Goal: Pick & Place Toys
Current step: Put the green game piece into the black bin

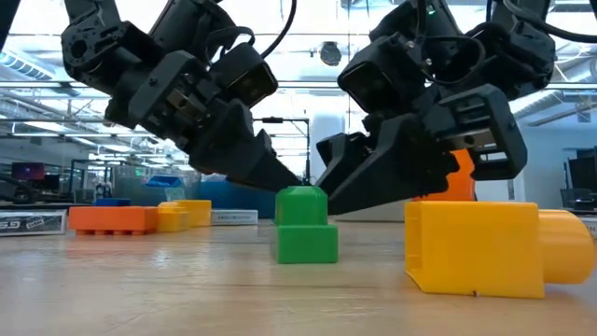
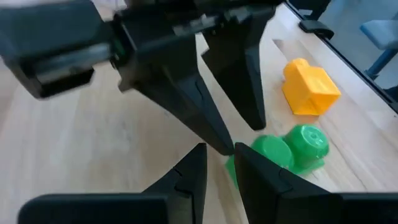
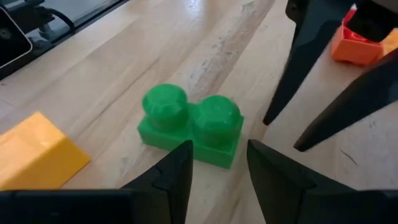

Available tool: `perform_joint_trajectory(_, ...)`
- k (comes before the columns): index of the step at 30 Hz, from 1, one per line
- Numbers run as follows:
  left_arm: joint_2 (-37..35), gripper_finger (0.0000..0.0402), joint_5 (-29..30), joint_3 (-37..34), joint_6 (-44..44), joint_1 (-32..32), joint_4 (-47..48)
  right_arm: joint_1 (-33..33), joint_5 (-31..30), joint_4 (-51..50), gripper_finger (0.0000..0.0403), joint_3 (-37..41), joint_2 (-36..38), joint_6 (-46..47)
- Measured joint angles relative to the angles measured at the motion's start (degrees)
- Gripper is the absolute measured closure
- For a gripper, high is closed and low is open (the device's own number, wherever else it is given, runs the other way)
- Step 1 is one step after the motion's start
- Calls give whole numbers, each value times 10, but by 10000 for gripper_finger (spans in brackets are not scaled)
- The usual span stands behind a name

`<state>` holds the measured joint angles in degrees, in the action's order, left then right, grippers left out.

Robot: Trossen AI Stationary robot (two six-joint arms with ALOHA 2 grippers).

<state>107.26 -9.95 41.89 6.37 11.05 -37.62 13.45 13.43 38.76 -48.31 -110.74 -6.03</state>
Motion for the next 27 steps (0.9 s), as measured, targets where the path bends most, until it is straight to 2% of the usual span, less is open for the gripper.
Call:
perform_joint_trajectory(7,-51,314,-3,0,-25,5,2,0,-1,-28,259,0,8,3)
perform_joint_trajectory(11,-111,314,22,2,-97,40,22,0,-1,-99,259,0,29,4)
perform_joint_trajectory(17,-147,314,158,80,-228,102,212,2,-47,-208,259,1,74,33)
perform_joint_trajectory(22,-134,314,168,158,-248,112,320,9,-76,-270,259,1,108,40)
perform_joint_trajectory(27,-126,313,148,217,-253,112,399,20,-105,-305,259,15,141,45)
